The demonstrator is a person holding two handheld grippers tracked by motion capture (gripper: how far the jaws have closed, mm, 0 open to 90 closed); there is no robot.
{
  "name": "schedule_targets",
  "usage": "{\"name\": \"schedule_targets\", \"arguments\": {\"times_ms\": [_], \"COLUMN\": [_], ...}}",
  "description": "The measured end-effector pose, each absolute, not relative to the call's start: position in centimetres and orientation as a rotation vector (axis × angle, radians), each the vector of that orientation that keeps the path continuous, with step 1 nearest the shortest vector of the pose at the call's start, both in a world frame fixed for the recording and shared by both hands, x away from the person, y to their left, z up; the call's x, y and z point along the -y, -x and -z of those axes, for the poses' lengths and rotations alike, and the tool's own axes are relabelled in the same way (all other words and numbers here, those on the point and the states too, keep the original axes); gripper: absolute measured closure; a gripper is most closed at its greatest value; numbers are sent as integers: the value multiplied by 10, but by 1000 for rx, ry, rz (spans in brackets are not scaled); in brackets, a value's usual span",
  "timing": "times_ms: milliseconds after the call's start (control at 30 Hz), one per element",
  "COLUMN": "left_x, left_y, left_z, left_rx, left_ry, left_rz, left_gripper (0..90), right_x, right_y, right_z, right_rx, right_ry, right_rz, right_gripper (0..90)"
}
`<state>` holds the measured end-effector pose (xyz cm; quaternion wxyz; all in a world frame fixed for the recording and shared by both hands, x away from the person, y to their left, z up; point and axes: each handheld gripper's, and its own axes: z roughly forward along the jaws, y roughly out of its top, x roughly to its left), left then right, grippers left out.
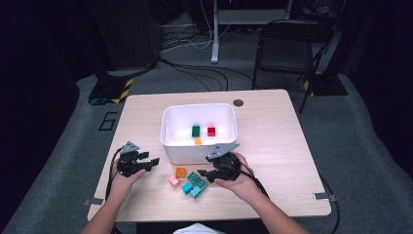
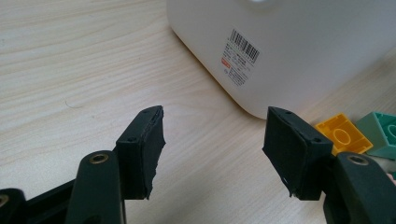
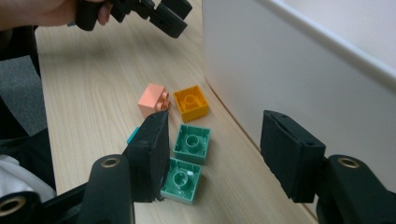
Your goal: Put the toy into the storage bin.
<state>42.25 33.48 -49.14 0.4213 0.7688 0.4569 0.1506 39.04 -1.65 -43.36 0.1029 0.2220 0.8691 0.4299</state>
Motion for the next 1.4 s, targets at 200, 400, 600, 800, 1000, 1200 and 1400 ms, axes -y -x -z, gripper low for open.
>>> {"name": "schedule_targets", "arguments": {"times_ms": [200, 400, 600, 800, 1000, 1200, 1400], "left_x": [-335, -335, -336, -336, -337, -337, -337], "left_y": [-423, -422, -423, -422, -422, -422, -422], "left_z": [491, 491, 491, 491, 490, 490, 490], "left_rx": [-1144, -1145, -1137, -1143, -1138, -1137, -1136], "left_ry": [-1930, -1930, -1936, -1928, -1936, -1937, -1938], "left_rz": [-373, -373, -378, -374, -374, -375, -374], "left_gripper": [377, 376, 376, 376, 376, 376, 376], "right_x": [14, 11, 6, 1, -3, 3, 7], "right_y": [-389, -388, -388, -388, -388, -391, -389], "right_z": [450, 466, 481, 493, 499, 502, 498], "right_rx": [-2564, -2593, -2603, -2629, -2647, -2648, -2625], "right_ry": [-681, -702, -712, -701, -678, -698, -714], "right_rz": [-1252, -1217, -1181, -1134, -1102, -1070, -1103], "right_gripper": [417, 418, 420, 422, 451, 471, 470]}}
